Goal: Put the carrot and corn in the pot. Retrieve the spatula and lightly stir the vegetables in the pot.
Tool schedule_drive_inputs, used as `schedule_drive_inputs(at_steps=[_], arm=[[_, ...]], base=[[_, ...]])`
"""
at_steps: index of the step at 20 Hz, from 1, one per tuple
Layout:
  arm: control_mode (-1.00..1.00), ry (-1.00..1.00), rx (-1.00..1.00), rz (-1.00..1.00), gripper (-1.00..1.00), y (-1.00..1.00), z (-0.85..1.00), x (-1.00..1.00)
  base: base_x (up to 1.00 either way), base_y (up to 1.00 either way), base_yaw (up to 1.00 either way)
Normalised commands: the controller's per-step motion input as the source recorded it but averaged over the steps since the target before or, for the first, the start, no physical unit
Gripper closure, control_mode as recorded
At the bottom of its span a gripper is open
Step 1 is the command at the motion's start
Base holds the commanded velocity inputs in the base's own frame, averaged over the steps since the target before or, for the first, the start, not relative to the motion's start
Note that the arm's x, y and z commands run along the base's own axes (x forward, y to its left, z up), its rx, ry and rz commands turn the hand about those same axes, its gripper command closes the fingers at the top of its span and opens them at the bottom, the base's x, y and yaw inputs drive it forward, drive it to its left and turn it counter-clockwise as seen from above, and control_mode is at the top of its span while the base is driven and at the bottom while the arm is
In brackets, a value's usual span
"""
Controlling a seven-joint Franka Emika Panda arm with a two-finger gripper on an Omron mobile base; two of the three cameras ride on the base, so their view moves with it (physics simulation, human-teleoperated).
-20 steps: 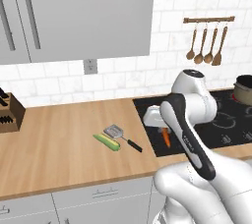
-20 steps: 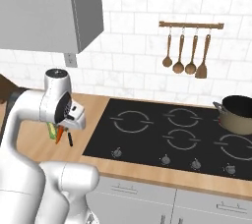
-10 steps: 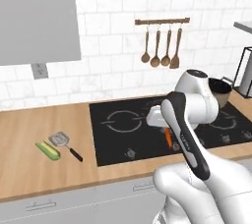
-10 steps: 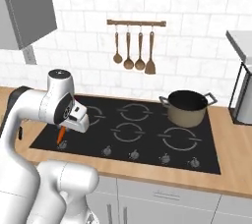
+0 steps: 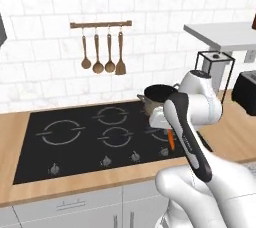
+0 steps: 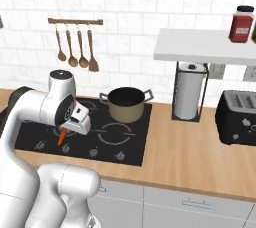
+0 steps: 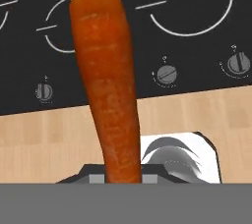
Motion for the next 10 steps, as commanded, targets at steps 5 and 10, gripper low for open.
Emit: schedule_drive_inputs(at_steps=[5,10], arm=[[1.00,0.00,0.00,0.00,1.00,0.00,0.00,0.00],[-1.00,-0.09,0.02,0.00,1.00,-0.29,0.31,0.52]], base=[[0.78,-0.90,0.00],[0.20,-0.10,0.00]])
